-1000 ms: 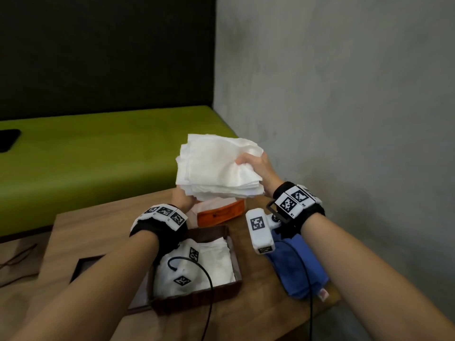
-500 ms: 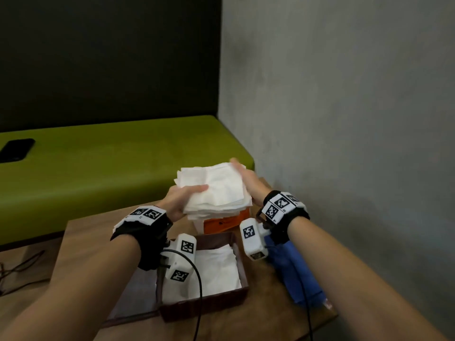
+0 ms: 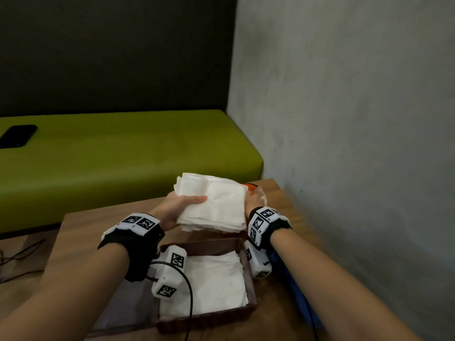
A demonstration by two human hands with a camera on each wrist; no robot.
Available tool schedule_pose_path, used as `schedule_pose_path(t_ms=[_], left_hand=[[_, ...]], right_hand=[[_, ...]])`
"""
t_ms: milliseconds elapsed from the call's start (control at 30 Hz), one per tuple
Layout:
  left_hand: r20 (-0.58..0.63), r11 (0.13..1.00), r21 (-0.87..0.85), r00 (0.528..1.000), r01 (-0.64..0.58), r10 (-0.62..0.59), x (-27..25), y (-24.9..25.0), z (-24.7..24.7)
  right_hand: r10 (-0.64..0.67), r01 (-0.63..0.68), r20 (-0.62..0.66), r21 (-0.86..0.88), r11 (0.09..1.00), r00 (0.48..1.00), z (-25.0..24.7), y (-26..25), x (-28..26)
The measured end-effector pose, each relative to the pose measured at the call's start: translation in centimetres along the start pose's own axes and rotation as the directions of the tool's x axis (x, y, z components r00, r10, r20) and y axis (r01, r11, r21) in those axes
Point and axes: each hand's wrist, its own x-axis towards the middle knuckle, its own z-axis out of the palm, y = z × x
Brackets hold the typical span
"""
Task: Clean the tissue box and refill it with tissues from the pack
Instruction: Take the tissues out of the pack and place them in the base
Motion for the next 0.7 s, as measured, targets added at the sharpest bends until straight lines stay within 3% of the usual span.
schedule_pose_path(t_ms=[67,200,367,533,700], left_hand=[[0.005,1.0,-0.009,1.0,0.003,-0.003,0.0,0.0,-0.1],[0.006,1.0,-0.02,1.0,-0.005,0.005,-0.1,-0.1,0.0],[0.014,1.0,0.006,1.0,-0.012,0.012,-0.2,-0.6,0.0],[-0.04,1.0,-0.01,0.999,-0.001,0.001,0.0,-0.6,-0.4],[-0.082,1.0,-0.025,0.996,0.013,-0.015,-0.2,-0.3,-0.5]], right_hand=[[0.019,-0.019,-0.047,-0.008,1.0,0.999,-0.1,-0.3,0.2],[-0.122,0.106,-0.128,-0.125,0.986,0.984,-0.7,-0.6,-0.6],[-0.152,0.113,-0.25,-0.165,0.98,0.956,-0.8,-0.5,-1.7],[-0.29,0.27,-0.099,-0.175,0.947,0.952,-2.4,-1.0,-1.4],[-0.273,0.266,-0.072,-0.088,0.96,0.959,-5.1,-1.5,-1.7]])
